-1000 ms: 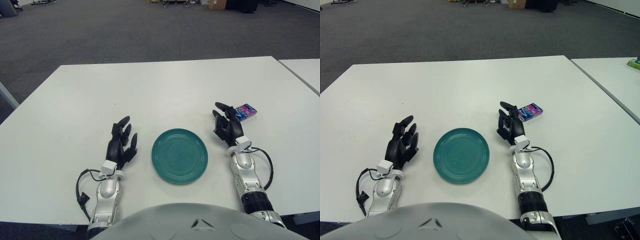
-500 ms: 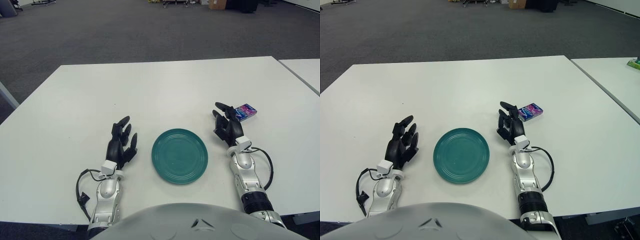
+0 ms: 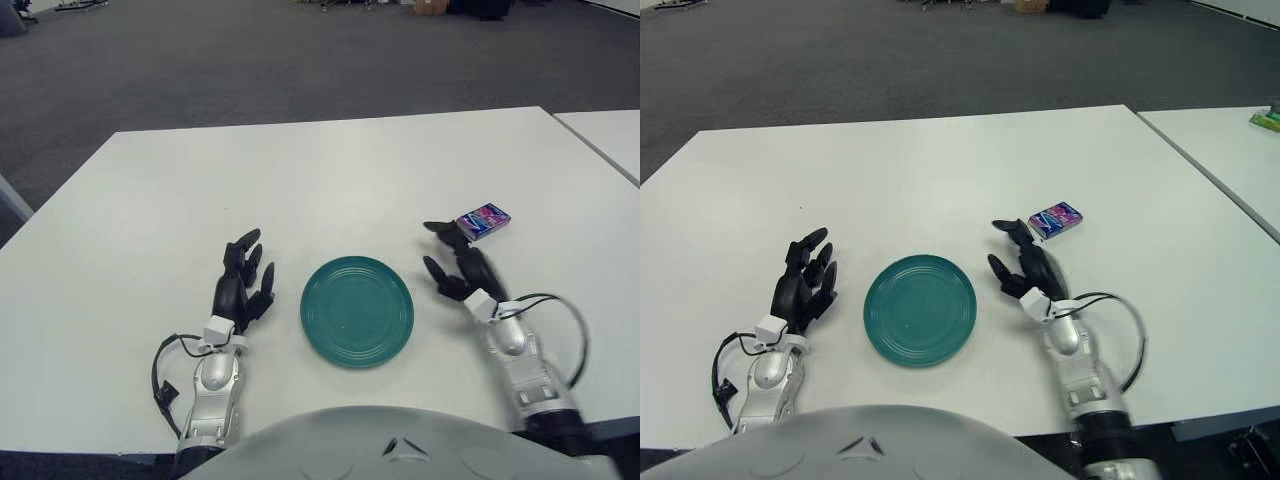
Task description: Put the gum into the plate.
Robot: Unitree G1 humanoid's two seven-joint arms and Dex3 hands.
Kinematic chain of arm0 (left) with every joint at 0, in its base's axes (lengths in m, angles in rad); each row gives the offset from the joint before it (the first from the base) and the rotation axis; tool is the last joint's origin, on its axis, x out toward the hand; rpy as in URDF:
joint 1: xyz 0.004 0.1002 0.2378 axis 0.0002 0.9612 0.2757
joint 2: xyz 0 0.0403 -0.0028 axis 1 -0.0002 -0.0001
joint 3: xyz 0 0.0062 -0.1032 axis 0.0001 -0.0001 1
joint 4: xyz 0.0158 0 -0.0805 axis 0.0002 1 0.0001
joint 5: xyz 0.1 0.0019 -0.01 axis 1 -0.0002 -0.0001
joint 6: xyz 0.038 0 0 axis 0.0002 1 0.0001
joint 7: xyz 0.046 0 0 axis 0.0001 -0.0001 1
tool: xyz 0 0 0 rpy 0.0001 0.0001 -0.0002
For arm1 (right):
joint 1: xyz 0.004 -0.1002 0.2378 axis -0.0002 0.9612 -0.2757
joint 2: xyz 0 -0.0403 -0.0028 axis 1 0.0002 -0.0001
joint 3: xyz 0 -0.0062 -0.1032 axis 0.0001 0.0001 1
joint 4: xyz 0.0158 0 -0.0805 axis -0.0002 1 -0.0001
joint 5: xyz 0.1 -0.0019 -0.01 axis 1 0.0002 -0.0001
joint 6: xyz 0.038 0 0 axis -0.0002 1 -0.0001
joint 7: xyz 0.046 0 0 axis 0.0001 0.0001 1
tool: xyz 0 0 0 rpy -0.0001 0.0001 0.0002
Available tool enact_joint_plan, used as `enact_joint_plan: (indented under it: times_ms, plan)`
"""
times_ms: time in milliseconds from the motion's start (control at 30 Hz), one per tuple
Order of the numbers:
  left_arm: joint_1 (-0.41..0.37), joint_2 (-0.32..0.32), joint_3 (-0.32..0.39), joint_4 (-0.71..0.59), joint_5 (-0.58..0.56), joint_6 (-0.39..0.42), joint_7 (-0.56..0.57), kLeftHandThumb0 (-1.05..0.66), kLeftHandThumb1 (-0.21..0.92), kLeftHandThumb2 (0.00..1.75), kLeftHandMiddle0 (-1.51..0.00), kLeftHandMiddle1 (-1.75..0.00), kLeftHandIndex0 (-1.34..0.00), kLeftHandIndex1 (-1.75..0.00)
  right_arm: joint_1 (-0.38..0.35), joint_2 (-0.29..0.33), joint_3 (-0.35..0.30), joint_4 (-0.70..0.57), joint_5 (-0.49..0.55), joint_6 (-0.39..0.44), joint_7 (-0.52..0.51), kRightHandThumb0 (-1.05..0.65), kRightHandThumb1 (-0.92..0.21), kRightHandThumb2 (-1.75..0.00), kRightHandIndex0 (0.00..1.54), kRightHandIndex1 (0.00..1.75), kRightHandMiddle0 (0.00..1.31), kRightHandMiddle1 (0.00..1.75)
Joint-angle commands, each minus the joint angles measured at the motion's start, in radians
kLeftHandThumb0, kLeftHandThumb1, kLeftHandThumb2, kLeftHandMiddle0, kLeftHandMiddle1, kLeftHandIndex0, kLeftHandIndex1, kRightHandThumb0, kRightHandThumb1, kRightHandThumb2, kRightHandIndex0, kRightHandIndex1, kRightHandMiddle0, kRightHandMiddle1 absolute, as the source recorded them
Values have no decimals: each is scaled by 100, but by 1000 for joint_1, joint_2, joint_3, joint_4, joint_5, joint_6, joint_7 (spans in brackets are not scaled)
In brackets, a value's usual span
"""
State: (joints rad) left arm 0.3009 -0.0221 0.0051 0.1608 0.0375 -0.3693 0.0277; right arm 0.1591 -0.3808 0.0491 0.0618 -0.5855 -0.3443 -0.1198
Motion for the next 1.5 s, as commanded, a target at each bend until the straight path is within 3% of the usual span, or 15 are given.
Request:
enact_joint_plan:
  times_ms: [0,133,300,433,567,933,1067,1233,1467]
  plan:
    - [2,-4,-3,72,4,23,5,-77,92,55,-42,-1,0,-91,-83,-142,29,-73,-244,-37,-68,-80,-92,-49,40,0,0,67]
    - [-7,-14,-17,85,31,-9,22,-79,92,57,-41,-1,0,-91,-163,-253,50,-120,-373,-17,-12,-82,-92,-36,35,0,0,64]
    - [-24,-20,-21,109,41,-38,33,-82,92,61,-39,0,0,-94,-215,-329,72,-123,-430,-16,47,-84,-92,-23,28,0,0,61]
    - [-39,-21,-23,130,44,-61,38,-85,92,64,-39,0,0,-95,-261,-409,97,-89,-468,-31,94,-86,-92,-22,24,0,0,53]
    - [-47,-21,-24,136,44,-70,41,-86,92,65,-38,0,0,-94,-342,-456,134,26,-472,-63,103,-87,-92,-25,19,0,0,46]
    - [-41,-16,-25,113,29,-62,28,-84,92,60,-35,0,0,-86,-522,-495,215,257,-443,-112,151,-87,-92,-30,11,0,0,40]
    - [-38,-14,-25,109,25,-67,23,-83,92,58,-35,0,0,-85,-575,-487,242,342,-432,-134,146,-86,-92,-31,11,0,0,41]
    - [-39,-11,-26,106,18,-68,14,-83,92,55,-35,0,0,-85,-692,-443,303,530,-444,-160,102,-84,-92,-33,11,0,0,44]
    - [-40,-7,-26,110,8,-77,0,-83,92,51,-35,0,0,-86,-747,-437,340,612,-402,-192,127,-82,-92,-34,11,0,0,48]
